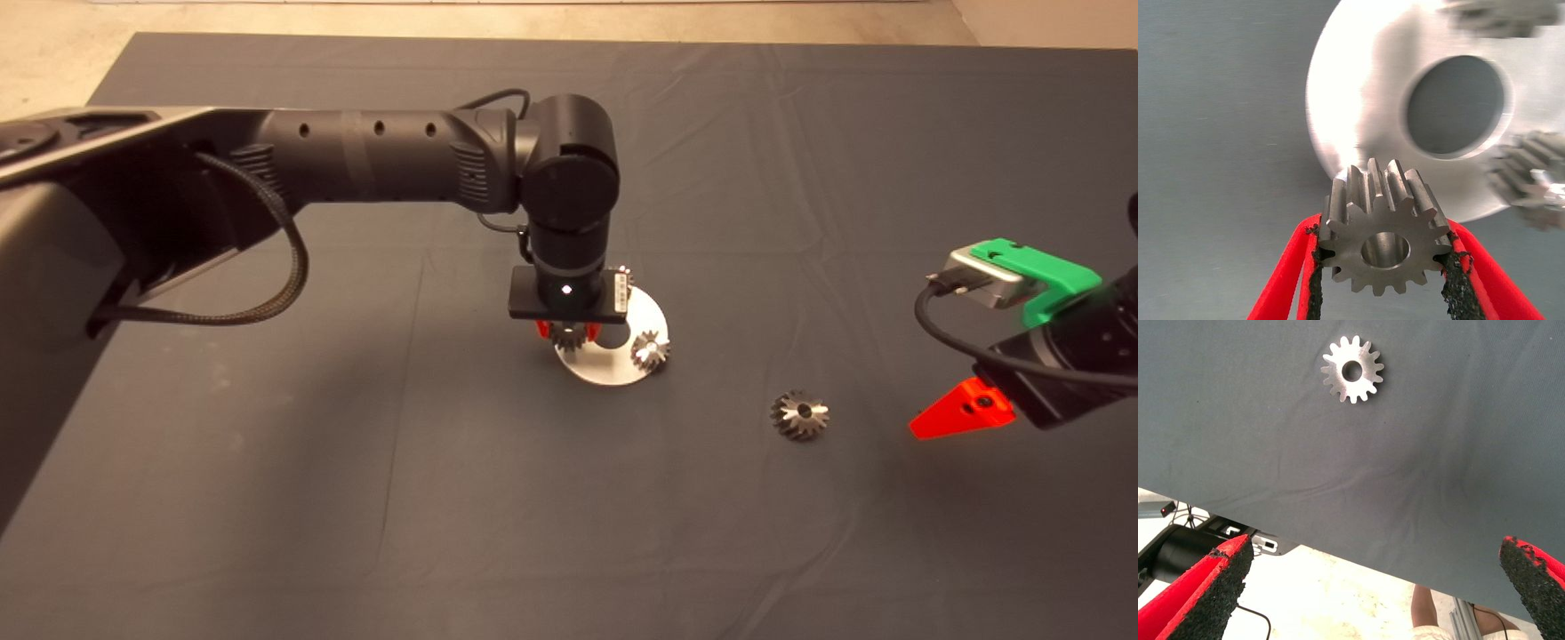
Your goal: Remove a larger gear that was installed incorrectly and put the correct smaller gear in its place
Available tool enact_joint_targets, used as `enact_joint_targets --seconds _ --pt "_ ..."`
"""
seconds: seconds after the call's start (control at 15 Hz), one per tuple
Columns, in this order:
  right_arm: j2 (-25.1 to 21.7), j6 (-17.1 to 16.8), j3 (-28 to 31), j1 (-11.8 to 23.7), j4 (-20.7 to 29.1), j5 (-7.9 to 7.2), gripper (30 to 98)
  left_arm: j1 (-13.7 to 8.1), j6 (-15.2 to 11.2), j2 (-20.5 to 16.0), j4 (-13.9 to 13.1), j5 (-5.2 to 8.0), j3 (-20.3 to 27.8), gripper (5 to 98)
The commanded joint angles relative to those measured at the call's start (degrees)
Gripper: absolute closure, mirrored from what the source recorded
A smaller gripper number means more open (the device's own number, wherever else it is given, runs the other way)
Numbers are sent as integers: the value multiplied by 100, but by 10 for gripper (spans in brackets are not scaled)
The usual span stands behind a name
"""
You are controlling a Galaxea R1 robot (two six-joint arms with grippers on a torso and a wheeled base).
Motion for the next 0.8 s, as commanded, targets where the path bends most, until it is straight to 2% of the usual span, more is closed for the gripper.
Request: enact_joint_targets --seconds 0.0,0.73 --pt "23 34 51 106 226 19 308 -55 25 -6 23 46 -49 661" --pt "24 26 43 115 226 24 308 -45 60 -67 50 72 -254 662"
